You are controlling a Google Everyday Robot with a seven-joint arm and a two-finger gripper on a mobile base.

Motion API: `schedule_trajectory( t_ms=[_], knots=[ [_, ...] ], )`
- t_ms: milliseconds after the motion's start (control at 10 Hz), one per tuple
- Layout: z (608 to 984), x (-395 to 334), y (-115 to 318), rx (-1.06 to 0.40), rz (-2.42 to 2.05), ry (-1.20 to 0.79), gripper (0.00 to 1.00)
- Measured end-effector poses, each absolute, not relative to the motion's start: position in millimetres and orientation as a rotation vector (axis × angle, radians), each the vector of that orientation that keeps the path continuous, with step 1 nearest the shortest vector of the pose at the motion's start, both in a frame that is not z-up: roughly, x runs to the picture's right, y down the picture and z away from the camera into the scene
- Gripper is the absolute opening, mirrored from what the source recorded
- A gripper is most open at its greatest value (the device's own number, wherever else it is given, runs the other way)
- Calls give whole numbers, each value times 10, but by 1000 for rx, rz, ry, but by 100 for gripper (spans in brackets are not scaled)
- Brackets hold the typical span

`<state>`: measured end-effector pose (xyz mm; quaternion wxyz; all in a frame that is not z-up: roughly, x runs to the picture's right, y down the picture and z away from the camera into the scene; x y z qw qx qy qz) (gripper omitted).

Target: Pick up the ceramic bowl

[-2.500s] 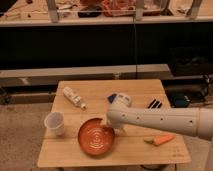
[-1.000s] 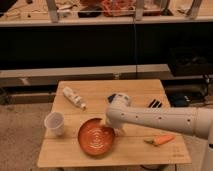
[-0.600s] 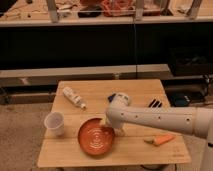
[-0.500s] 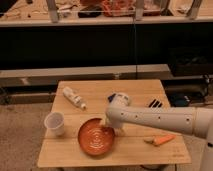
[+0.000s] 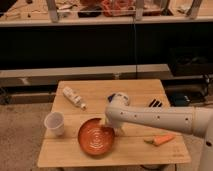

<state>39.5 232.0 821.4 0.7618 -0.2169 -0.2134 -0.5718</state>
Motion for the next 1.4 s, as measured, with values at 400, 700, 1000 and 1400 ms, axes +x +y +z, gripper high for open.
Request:
schedule_trajectory(
  t_ms=[400, 700, 1000, 1400],
  knots=[
    [8226, 376, 2323, -475, -1246, -472, 80],
    [8235, 368, 2335, -480, -1249, -480, 80],
    [8249, 355, 2343, -483, -1251, -488, 80],
    [8258, 336, 2352, -487, -1256, -497, 80]
  ],
)
